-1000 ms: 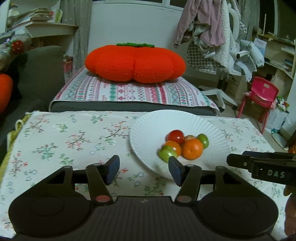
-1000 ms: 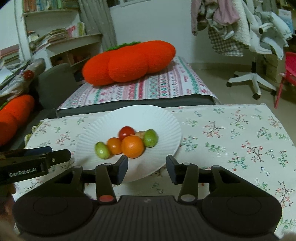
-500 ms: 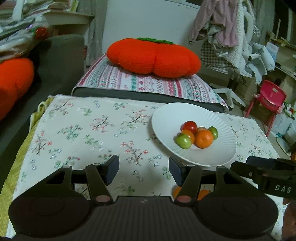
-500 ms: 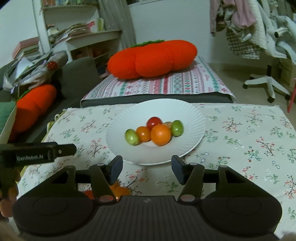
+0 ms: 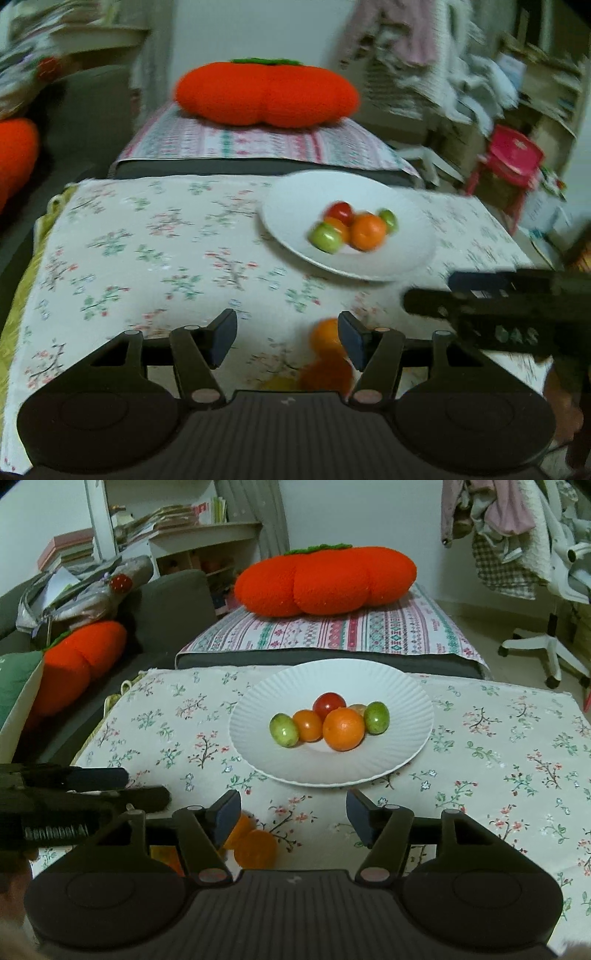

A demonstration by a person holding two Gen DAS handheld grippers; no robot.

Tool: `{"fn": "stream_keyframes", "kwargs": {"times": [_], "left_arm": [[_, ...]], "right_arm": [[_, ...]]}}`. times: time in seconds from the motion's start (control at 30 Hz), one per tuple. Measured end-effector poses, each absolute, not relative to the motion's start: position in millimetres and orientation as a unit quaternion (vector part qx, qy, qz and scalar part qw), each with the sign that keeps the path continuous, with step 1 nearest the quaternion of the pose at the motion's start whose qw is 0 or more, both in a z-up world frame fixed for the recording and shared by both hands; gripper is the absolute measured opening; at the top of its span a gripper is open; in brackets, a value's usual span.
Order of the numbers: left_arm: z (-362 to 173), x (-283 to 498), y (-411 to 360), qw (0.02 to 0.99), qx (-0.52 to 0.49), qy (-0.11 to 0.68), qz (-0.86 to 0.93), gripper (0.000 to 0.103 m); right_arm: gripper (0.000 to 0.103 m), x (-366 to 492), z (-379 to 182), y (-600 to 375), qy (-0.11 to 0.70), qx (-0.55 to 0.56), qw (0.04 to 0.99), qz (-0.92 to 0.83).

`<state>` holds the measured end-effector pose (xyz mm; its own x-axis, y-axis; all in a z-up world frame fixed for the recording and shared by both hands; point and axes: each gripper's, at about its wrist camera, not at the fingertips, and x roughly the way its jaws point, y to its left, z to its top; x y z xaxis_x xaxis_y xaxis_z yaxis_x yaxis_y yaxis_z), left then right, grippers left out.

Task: Organize fruits
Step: 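Move both tools back toward the remaining tomatoes and mandarins, then grasp the large red tomato with the left tool while the right tool grasps an orange tomato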

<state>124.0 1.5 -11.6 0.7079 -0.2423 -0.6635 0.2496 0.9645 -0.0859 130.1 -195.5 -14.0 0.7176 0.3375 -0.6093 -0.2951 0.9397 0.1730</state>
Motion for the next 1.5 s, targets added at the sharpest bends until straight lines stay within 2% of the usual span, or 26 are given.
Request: {"fn": "stream_keyframes", "kwargs": {"times": [0.1, 0.3, 0.37, 0.43, 0.5, 0.9, 1.07, 1.5], "left_arm": [[-19.9, 121.0, -11.4, 0.916, 0.046, 0.367, -0.156, 0.049], [-36.2, 124.3, -20.3, 0.908, 0.083, 0.384, -0.148, 0.047], [-37.2, 123.7, -21.1, 0.908, 0.084, 0.381, -0.150, 0.039], [-38.2, 125.1, -20.7, 0.908, 0.080, 0.381, -0.155, 0.022], [-40.1, 126.0, -20.9, 0.904, 0.076, 0.388, -0.160, 0.012], [-40.6, 121.6, -27.5, 0.903, 0.106, 0.383, -0.163, 0.012], [-48.9, 123.6, -29.7, 0.891, 0.130, 0.410, -0.147, 0.017], [-22.8, 130.2, -2.4, 0.912, 0.067, 0.390, -0.109, 0.016]], "right_arm": [[0.063, 130.2, -14.8, -195.5, 0.338, 0.031, 0.926, 0.167], [0.063, 131.1, -16.5, -194.6, 0.344, 0.027, 0.925, 0.161], [0.064, 130.2, -16.3, -194.0, 0.343, 0.025, 0.925, 0.161], [0.065, 129.7, -16.2, -193.7, 0.342, 0.023, 0.926, 0.160], [0.066, 130.5, -16.8, -193.6, 0.343, 0.022, 0.925, 0.159], [0.066, 131.9, -18.2, -192.5, 0.347, 0.019, 0.925, 0.157], [0.067, 131.5, -19.5, -191.6, 0.351, 0.016, 0.923, 0.157], [0.066, 136.1, -37.7, -173.4, 0.392, 0.007, 0.898, 0.200]]}}
